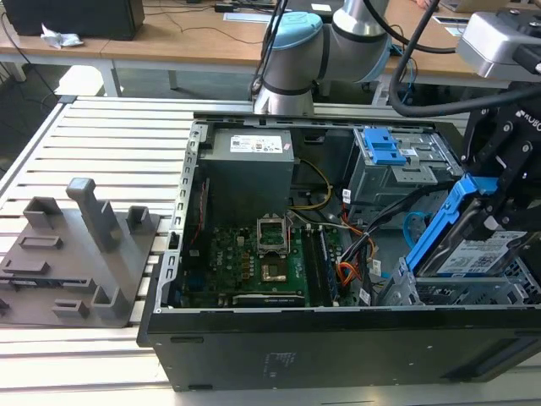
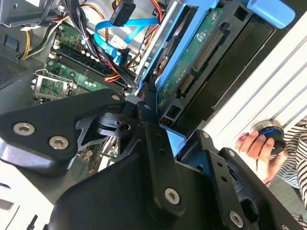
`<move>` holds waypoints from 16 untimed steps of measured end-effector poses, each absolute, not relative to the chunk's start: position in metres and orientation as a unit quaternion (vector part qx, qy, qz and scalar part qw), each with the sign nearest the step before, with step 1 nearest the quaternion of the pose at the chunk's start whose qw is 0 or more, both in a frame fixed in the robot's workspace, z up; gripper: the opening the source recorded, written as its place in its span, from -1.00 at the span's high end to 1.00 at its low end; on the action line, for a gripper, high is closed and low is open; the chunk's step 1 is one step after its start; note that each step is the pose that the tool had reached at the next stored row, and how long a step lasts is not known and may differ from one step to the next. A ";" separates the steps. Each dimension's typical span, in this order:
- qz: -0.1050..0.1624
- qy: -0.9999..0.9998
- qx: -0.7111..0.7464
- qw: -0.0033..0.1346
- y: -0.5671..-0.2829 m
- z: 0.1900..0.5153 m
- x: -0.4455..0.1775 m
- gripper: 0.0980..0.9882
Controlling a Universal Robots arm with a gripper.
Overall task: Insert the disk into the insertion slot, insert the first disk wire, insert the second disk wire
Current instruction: 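Insert the disk into the insertion slot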
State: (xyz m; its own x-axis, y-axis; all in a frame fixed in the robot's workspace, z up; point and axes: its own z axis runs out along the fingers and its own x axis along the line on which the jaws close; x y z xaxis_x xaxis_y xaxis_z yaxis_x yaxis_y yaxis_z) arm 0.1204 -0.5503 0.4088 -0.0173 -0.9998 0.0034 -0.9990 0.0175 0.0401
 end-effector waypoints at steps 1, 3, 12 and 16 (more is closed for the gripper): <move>-0.013 -0.713 0.701 0.015 -0.550 0.407 0.120 0.40; -0.013 -0.713 0.701 0.015 -0.550 0.405 0.120 0.40; -0.013 -0.713 0.701 0.015 -0.550 0.394 0.120 0.40; -0.013 -0.713 0.701 0.015 -0.550 0.394 0.120 0.40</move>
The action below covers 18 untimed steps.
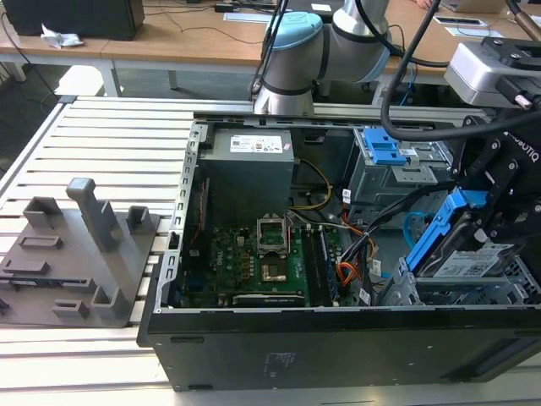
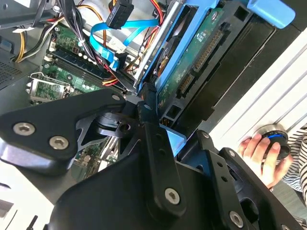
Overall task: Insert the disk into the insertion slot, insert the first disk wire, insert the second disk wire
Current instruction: 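Insert the disk into the insertion slot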
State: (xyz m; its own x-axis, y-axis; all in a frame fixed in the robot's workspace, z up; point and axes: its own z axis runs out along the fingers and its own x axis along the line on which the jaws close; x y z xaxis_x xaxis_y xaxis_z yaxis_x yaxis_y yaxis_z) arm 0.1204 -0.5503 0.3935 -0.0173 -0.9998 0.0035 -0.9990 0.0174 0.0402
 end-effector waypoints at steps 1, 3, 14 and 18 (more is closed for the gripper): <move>-0.013 -0.713 0.701 0.015 -0.550 0.393 0.120 0.40; -0.013 -0.713 0.701 0.015 -0.550 0.393 0.120 0.40; -0.013 -0.713 0.701 0.015 -0.550 0.393 0.120 0.41; -0.013 -0.713 0.701 0.015 -0.550 0.393 0.120 0.96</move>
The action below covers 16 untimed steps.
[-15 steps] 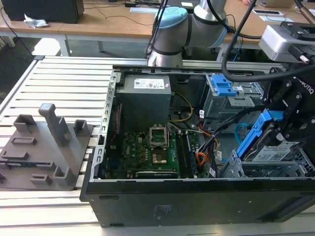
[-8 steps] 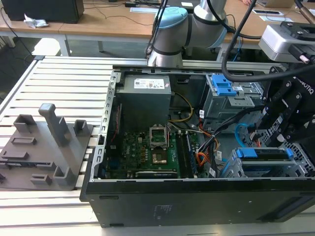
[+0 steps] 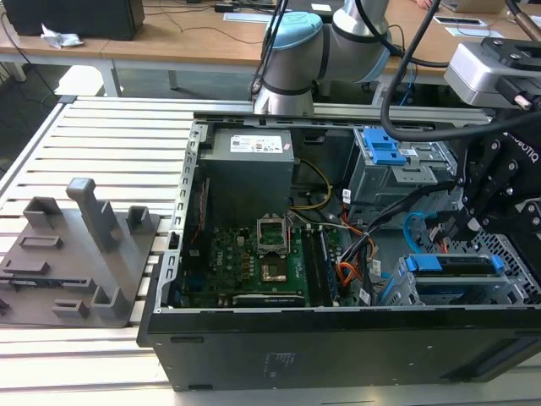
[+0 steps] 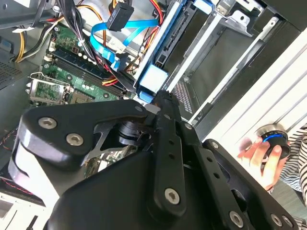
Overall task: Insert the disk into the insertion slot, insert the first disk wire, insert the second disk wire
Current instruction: 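Insert the disk into the insertion slot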
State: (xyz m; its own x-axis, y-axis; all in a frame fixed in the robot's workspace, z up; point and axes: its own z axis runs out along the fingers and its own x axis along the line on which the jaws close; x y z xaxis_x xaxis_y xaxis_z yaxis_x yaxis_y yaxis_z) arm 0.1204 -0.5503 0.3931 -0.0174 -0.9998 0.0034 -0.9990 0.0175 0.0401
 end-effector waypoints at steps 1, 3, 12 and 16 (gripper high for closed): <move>-0.013 -0.713 0.701 0.015 -0.550 0.393 0.120 0.98; -0.013 -0.713 0.701 0.015 -0.550 0.393 0.120 0.98; -0.013 -0.713 0.701 0.016 -0.550 0.393 0.124 0.98; -0.013 -0.713 0.701 0.016 -0.550 0.393 0.135 0.98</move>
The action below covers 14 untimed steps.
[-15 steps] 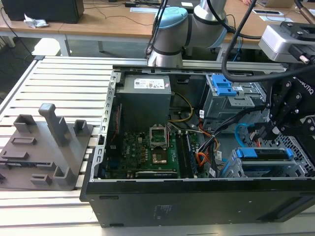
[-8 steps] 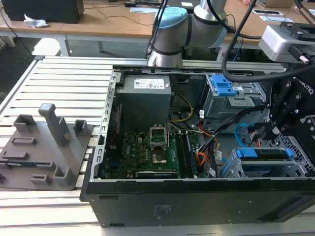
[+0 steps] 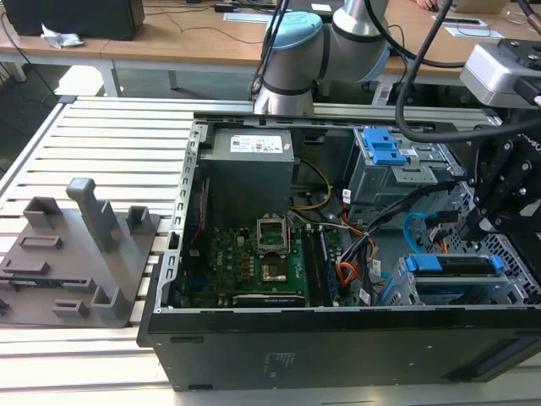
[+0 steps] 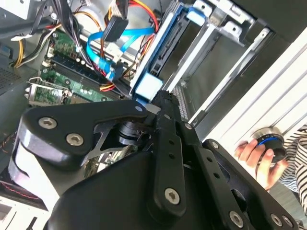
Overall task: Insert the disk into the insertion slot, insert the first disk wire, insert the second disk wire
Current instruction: 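Insert the disk into the insertion slot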
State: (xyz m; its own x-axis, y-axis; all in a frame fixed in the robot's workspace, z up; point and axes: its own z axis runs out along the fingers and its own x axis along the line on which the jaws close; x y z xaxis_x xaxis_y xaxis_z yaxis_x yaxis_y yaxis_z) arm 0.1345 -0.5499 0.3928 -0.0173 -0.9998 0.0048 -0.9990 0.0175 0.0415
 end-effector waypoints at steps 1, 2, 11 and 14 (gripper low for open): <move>-0.013 -0.713 0.701 0.016 -0.550 0.392 0.136 0.98; -0.013 -0.713 0.701 0.016 -0.550 0.392 0.137 0.98; -0.015 -0.713 0.701 0.018 -0.550 0.371 0.143 0.98; -0.015 -0.713 0.701 0.018 -0.550 0.369 0.152 0.98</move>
